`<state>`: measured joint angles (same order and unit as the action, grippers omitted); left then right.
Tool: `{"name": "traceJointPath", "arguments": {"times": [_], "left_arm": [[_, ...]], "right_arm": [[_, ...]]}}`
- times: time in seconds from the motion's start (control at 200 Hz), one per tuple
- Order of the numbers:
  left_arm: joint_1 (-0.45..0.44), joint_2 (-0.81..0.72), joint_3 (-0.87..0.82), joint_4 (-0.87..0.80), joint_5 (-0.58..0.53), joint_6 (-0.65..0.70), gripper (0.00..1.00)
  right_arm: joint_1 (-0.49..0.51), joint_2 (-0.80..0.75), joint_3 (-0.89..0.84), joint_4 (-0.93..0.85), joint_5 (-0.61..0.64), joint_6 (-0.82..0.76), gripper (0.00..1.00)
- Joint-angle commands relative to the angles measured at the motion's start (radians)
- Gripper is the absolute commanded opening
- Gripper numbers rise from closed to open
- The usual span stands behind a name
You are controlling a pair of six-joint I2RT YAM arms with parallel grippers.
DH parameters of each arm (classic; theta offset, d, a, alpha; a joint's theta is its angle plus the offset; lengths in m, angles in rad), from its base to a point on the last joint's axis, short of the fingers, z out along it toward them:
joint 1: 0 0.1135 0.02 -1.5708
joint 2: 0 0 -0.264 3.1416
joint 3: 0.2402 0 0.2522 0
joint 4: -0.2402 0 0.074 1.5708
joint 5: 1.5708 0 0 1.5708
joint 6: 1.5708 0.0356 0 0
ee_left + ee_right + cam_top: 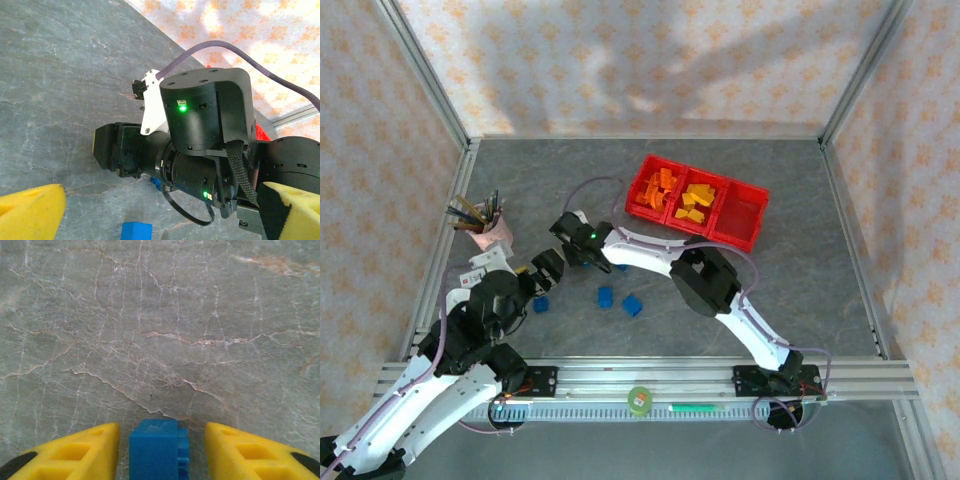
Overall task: Sort the legos into containers by color
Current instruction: Pick up the lego from the middle-left of the table, then place the lego in the container.
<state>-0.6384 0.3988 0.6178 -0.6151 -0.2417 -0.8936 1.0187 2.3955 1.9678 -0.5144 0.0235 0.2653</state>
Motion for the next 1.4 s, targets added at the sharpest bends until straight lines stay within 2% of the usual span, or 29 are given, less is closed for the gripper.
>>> {"name": "traceJointPath", "arguments": {"times": [0.0, 0.155, 0.395, 0.531, 0.741, 0.966, 1.111, 1.266, 1.396], "left_arm": [[0.009, -0.011, -0.012, -0.021, -0.023, -0.010, 0.99], [0.009, -0.010, -0.009, -0.018, -0.020, -0.005, 0.99], [0.009, 0.008, 0.006, 0.001, -0.004, 0.011, 0.99], [0.009, 0.027, 0.025, 0.029, 0.026, 0.033, 0.99], [0.009, 0.078, 0.040, 0.117, 0.085, 0.088, 0.99], [0.009, 0.228, 0.040, 0.293, 0.235, 0.151, 0.99], [-0.010, 0.369, 0.049, 0.436, 0.339, 0.190, 0.99], [-0.093, 0.515, 0.080, 0.564, 0.330, 0.213, 0.99], [-0.145, 0.629, 0.113, 0.639, 0.330, 0.217, 0.99]], "right_arm": [[0.007, 0.027, 0.045, -0.048, 0.035, -0.018, 0.45], [0.006, 0.032, 0.052, -0.059, 0.050, -0.018, 0.32], [0.006, -0.050, 0.040, -0.059, 0.039, -0.015, 0.20], [0.004, -0.180, -0.053, -0.027, 0.039, -0.001, 0.19], [-0.049, -0.446, -0.319, 0.036, 0.046, 0.075, 0.18], [-0.178, -0.737, -0.630, 0.058, 0.086, 0.174, 0.18], [-0.308, -0.898, -0.788, 0.050, 0.102, 0.200, 0.18], [-0.477, -1.024, -0.924, 0.053, 0.135, 0.196, 0.18], [-0.625, -1.047, -0.987, 0.059, 0.147, 0.169, 0.19]]}}
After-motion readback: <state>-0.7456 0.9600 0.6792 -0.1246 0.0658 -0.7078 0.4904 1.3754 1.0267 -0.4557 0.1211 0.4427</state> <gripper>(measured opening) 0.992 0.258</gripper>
